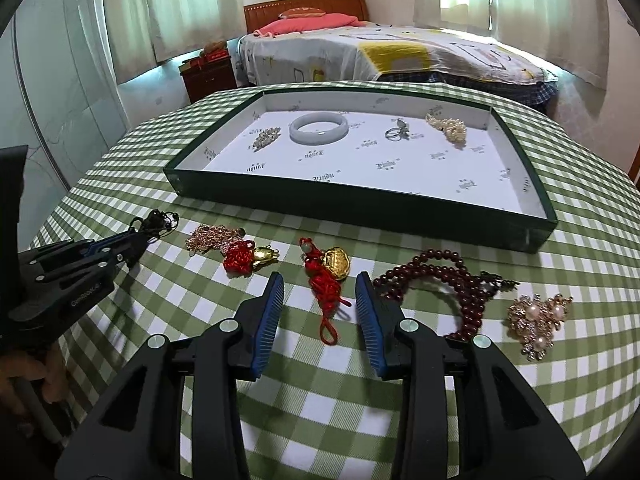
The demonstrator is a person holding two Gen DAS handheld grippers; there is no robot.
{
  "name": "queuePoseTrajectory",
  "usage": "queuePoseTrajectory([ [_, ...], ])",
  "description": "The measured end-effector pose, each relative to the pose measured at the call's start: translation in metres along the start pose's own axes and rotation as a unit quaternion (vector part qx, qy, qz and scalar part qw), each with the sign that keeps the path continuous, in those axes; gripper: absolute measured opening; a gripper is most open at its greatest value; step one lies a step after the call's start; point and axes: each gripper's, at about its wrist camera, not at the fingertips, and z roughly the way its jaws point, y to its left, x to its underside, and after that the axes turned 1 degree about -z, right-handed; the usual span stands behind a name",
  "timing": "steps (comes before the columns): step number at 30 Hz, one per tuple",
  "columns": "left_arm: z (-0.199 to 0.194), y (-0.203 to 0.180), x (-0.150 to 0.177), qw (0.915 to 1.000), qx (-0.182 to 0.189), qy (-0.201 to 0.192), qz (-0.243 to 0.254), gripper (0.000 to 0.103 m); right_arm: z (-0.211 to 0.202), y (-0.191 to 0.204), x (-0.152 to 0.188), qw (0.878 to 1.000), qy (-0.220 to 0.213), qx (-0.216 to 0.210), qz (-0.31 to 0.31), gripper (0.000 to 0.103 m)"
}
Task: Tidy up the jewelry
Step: 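Move the left tool back and grasp the black cord necklace, then grasp the red tassel charm with the right tool while the left tool holds the necklace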
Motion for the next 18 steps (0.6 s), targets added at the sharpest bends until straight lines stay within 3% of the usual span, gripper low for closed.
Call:
queuePoseTrajectory([
  [3, -0.0002, 0.0032, -0.0001, 1.0, 0.0, 0.001, -0.005, 0.012, 0.0049, 0.0005, -0.0003, 1.0, 0.007, -0.002, -0.001, 0.035],
  [6, -0.0005, 0.0056, 0.0, 1.0, -0.001, 0.001, -0.007, 0.012, 0.0085, 0.0018, -0.0005, 1.0, 0.013, -0.003, -0.004, 0.027],
  [13, -0.0002, 0.0062, 0.0006, 1.0, -0.002, 0.001, -0.006, 0.012, 0.0087, 0.0, -0.0023, 1.0, 0.016, 0.002, -0.004, 0.025],
  [18, -0.0001, 0.0061, 0.0007, 1.0, -0.002, 0.001, -0.007, 0.012, 0.0085, 0.0006, -0.0014, 1.0, 0.017, 0.012, -0.014, 0.014],
])
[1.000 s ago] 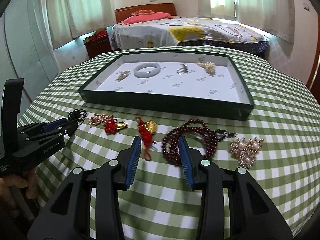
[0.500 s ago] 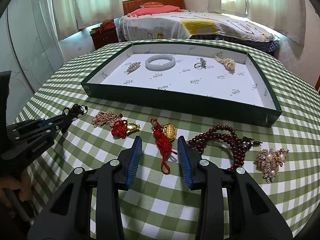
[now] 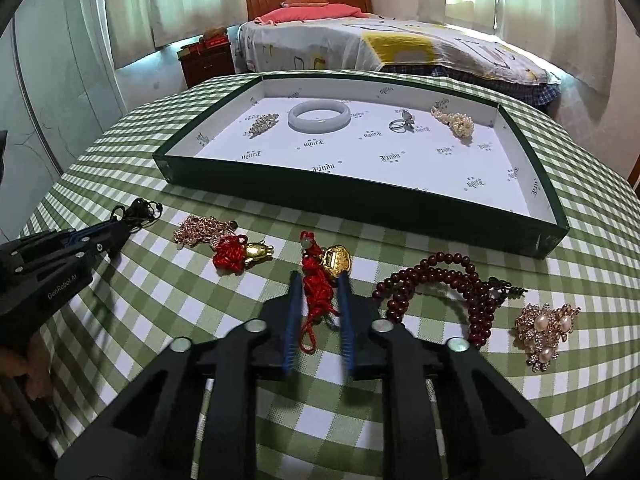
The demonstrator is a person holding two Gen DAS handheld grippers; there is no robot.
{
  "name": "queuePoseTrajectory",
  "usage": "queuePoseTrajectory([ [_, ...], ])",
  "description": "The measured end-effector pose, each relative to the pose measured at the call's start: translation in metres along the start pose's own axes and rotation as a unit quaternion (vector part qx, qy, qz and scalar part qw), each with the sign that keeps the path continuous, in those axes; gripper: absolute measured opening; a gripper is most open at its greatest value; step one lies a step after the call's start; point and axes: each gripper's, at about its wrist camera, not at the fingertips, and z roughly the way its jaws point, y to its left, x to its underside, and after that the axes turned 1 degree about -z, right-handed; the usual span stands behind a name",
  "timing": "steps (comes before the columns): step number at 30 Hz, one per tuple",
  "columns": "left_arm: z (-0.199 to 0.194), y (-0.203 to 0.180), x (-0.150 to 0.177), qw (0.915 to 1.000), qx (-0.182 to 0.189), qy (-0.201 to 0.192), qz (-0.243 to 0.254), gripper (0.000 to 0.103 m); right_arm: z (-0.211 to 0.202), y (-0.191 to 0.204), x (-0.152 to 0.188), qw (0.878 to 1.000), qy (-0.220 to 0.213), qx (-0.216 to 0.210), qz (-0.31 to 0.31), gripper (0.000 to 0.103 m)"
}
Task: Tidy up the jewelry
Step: 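Grasp the red tassel charm with the right tool while the left tool holds the necklace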
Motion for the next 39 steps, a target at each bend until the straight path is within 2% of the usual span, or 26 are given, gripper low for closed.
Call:
queuePoseTrajectory([
  [10, -0.003, 0.001, -0.001, 1.0, -0.001, -0.003, -0.002, 0.012, -0.013, 0.002, 0.001, 1.0, -0.018, 0.009, -0.015, 0.01],
  [23, -0.032, 0.0, -0.012, 0.9994, 0.008, -0.033, 0.0, 0.011, -0.044, -0.005, -0.012, 0.998, -0.059, 0.001, -0.005, 0.01],
  [39, -0.049, -0.001, -0.019, 0.9986, 0.014, -0.052, -0.005, 0.011, -0.049, -0.004, -0.013, 0.998, -0.064, -0.004, -0.002, 0.01],
])
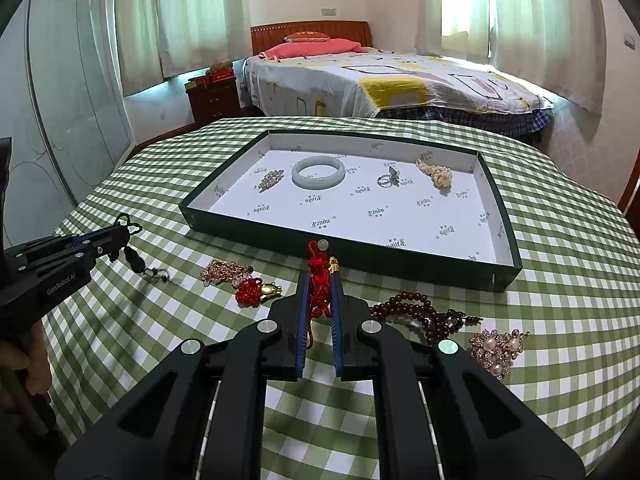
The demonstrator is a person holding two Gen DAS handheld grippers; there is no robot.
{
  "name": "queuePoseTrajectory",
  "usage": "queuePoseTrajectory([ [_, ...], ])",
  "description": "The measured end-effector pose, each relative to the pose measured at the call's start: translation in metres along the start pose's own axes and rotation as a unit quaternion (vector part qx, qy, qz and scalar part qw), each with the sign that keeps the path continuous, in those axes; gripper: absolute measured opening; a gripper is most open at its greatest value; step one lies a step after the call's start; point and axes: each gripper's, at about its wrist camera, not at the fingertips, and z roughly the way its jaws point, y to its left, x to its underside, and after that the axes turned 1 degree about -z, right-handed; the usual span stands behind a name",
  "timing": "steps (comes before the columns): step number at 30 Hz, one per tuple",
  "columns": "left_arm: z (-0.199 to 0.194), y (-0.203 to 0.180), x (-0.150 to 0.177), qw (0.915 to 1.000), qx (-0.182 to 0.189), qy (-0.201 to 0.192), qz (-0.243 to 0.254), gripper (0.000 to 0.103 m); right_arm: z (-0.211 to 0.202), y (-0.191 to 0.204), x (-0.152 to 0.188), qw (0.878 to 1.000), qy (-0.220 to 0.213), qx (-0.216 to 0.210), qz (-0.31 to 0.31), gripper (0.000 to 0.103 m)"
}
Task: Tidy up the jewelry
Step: 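Grasp the red tassel charm with the right tool while the left tool holds the necklace, then carry the necklace and red tassel into the green box while opening both tools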
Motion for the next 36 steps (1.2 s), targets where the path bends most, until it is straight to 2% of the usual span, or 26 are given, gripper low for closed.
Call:
queuePoseTrajectory([
  [11, -0.015, -0.004, -0.013, 0.9997, 0.014, -0.021, -0.002, 0.011, -0.009, -0.001, -0.007, 1.0, -0.013, -0.002, 0.006, 0.01],
  [23, -0.036, -0.018, -0.057, 0.9962, 0.05, -0.071, 0.0, 0.011, -0.026, -0.018, -0.036, 0.998, -0.053, 0.01, 0.015, 0.01],
  [30, -0.026, -0.034, -0.093, 0.9922, 0.072, -0.102, 0.005, 0.011, -0.027, -0.034, -0.065, 0.996, -0.081, 0.03, 0.015, 0.01],
  [36, 0.006, -0.046, -0.119, 0.9906, 0.081, -0.11, 0.008, 0.011, -0.007, -0.054, -0.081, 0.995, -0.082, 0.051, 0.021, 0.01],
])
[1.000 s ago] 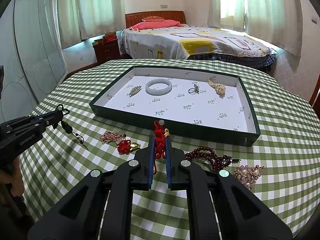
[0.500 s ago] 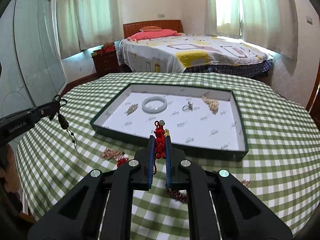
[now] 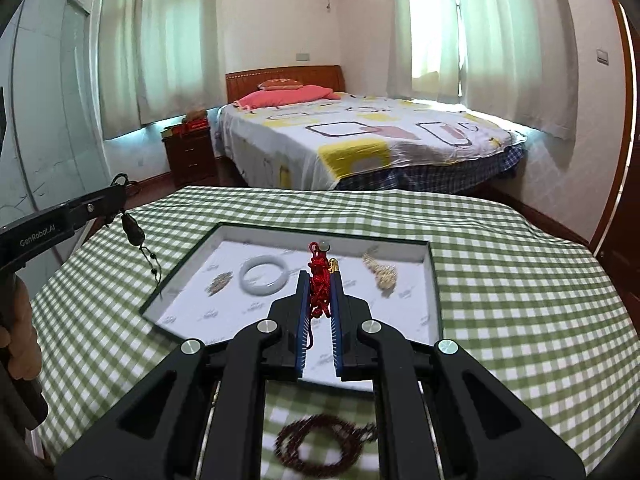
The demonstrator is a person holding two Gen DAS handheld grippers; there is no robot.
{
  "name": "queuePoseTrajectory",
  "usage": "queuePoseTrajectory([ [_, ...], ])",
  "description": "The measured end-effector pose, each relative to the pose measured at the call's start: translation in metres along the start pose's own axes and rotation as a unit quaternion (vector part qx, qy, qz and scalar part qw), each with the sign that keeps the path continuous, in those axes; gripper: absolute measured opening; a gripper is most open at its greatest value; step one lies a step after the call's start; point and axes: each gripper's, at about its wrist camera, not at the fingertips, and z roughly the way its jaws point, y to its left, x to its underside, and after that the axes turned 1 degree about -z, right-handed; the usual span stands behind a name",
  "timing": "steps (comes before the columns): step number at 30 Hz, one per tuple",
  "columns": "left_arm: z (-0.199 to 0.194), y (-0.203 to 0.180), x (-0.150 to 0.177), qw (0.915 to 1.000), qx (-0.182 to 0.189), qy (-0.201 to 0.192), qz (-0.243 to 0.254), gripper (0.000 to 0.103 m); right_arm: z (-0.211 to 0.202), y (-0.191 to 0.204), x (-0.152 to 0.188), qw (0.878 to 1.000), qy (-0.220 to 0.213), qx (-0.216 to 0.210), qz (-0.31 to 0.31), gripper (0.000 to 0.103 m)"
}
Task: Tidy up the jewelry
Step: 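Carry the necklace and red tassel into the green box while opening both tools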
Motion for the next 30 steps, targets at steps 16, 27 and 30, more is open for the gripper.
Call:
queuePoseTrajectory([
  [16, 0.096, 0.022, 0.061, 0.9924, -0.026, 0.119, -0.016, 0.011, 0.086, -0.042, 0.05, 0.994, 0.1, 0.03, 0.042, 0.01],
  [27, 0.102, 0.013, 0.072, 0.9899, -0.025, 0.139, -0.011, 0.029, 0.095, -0.048, 0.052, 0.991, 0.116, 0.03, 0.053, 0.021],
  [30, 0.102, 0.013, 0.074, 0.9899, -0.028, 0.138, -0.016, 0.048, 0.093, -0.048, 0.051, 0.992, 0.113, 0.028, 0.055, 0.032],
])
